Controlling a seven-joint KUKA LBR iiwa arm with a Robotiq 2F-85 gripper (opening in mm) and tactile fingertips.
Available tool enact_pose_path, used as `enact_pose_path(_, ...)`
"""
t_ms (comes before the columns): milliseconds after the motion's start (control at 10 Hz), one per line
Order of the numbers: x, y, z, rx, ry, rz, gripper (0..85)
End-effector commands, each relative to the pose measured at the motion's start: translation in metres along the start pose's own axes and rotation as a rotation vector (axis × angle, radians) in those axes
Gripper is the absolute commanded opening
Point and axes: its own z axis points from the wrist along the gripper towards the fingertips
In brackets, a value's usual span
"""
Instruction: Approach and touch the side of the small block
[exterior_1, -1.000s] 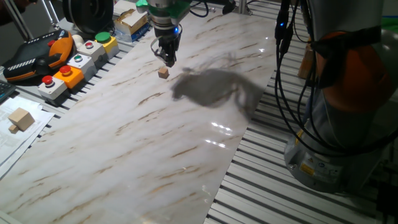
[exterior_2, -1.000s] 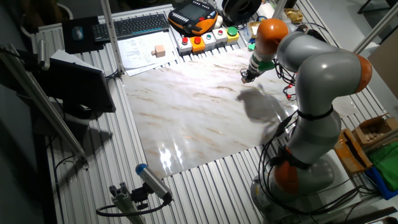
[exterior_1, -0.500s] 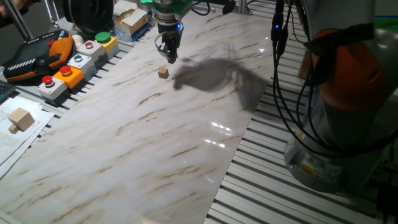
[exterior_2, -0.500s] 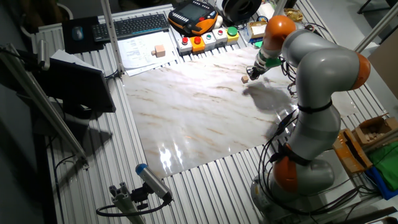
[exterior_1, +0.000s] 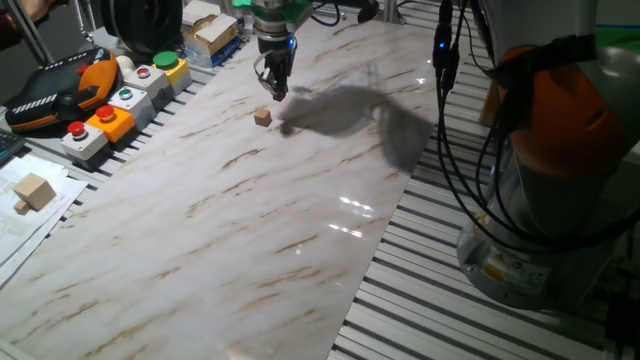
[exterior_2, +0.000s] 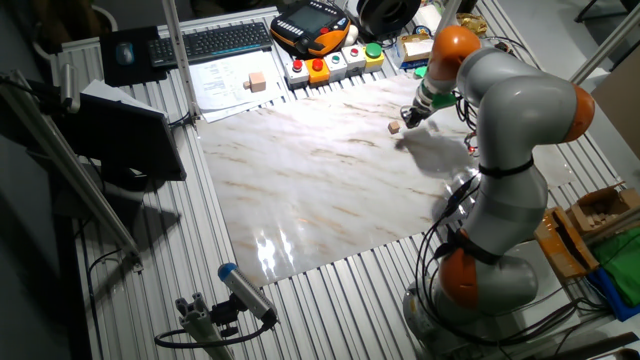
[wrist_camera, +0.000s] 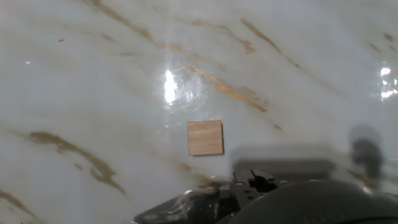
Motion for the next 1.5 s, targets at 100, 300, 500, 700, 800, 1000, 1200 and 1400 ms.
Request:
enact_pose_path(100,-0.003,-0.002,0.005,-0.014,0.000,-0.005,0.7)
enact_pose_path(300,-0.006,-0.003,0.010,-0.017,-0.002,-0.012,0.7)
enact_pose_path(500,-0.009,-0.004,0.015,-0.018,-0.004,-0.015,0.7)
enact_pose_path(700,-0.012,-0.004,0.021,-0.026,-0.004,-0.018,0.7)
enact_pose_path(800,-0.014,-0.004,0.023,-0.026,-0.004,-0.022,0.7)
enact_pose_path(1000,-0.017,-0.003,0.023,-0.025,0.001,-0.027,0.7)
enact_pose_path(1200,-0.021,-0.002,0.026,-0.029,0.000,-0.031,0.7)
enact_pose_path(1400,-0.022,-0.002,0.030,-0.035,0.000,-0.032,0.7)
